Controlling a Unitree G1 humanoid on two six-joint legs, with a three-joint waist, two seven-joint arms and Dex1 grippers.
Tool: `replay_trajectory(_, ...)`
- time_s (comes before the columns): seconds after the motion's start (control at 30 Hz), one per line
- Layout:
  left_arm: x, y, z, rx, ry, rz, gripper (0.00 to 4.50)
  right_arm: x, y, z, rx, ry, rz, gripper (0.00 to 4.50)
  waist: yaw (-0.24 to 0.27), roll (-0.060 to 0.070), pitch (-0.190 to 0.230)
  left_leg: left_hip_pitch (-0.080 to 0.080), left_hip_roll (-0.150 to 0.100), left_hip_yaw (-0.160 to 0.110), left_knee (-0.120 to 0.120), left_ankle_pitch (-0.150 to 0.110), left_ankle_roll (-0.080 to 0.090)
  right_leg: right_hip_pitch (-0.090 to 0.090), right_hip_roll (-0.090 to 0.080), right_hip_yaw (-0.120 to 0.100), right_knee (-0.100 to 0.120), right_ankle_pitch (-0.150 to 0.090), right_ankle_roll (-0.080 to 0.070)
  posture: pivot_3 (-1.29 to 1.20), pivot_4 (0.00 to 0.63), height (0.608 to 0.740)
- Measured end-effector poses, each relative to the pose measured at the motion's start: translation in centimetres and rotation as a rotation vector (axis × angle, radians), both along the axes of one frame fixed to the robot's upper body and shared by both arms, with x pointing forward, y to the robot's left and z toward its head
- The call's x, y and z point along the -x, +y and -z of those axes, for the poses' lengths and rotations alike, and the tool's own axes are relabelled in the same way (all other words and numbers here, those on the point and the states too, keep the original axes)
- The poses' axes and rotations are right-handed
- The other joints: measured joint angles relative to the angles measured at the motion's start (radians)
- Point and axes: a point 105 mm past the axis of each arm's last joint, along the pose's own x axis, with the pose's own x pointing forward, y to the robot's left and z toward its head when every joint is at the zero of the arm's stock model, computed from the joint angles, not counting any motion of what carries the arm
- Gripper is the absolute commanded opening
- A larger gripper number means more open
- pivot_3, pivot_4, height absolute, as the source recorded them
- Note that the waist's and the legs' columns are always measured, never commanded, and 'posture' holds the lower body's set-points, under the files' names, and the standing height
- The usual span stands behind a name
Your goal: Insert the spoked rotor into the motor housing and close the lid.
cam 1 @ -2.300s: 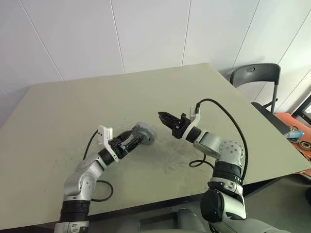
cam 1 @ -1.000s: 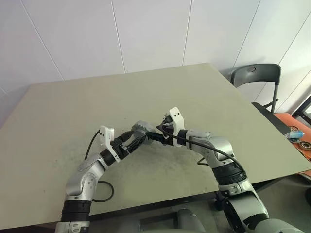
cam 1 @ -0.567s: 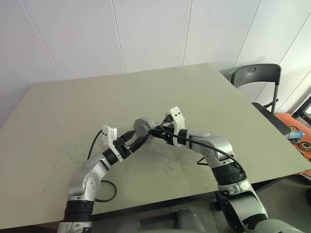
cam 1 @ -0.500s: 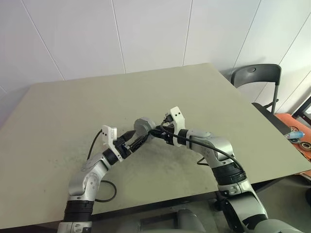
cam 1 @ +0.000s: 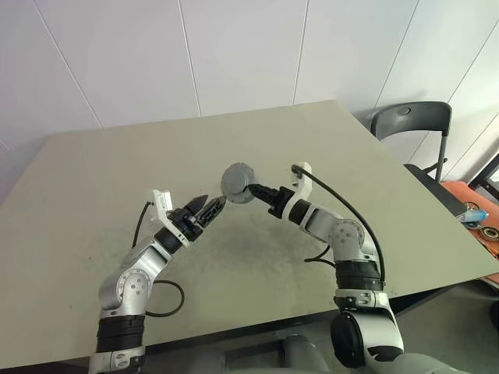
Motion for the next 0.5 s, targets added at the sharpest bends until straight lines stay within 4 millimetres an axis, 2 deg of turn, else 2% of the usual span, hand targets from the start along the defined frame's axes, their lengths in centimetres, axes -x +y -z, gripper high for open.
replay_trajectory(0.1, 0.0, -0.1, 0.0, 0.012, 0.002, 0.001, 4.50, -0.1, -0.2, -0.3, -0.055, 0.017, 0.017, 1.18, 0.000, 0.000, 0.000, 0.000, 0.000, 0.000, 0.000, 0.000, 0.000, 0.000, 0.000, 0.000, 0.000, 0.000, 0.000, 0.00, 0.000, 0.740)
replay_trajectory(0.27, 0.3, -1.3, 0.5, 0.081, 0.042, 0.042, 4.50, 0.0, 0.3, -0.6, -0.116, 0.034, 0.007, 1.18, -0.001, 0.000, 0.000, 0.000, 0.000, 0.000, 0.000, 0.000, 0.000, 0.000, 0.000, 0.000, 0.000, 0.000, 0.000, 0.00, 0.000, 0.740)
replay_trajectory(0.37, -0.2, -1.7, 1.1, 0.137, 0.089, 0.041, 4.50, 0.2, 0.5, -0.9, -0.157, 0.046, -0.016, 1.18, -0.001, 0.000, 0.000, 0.000, 0.000, 0.000, 0.000, 0.000, 0.000, 0.000, 0.000, 0.000, 0.000, 0.000, 0.000, 0.00, 0.000, 0.740)
replay_trajectory(0.5, -1.0, -2.4, 0.6, 0.171, 0.109, 0.056, 4.50, 0.7, 1.1, -1.1, -0.183, 0.061, -0.063, 1.18, -0.001, 0.000, 0.000, 0.000, 0.000, 0.000, 0.000, 0.000, 0.000, 0.000, 0.000, 0.000, -0.001, 0.000, 0.000, 0.00, 0.000, 0.740)
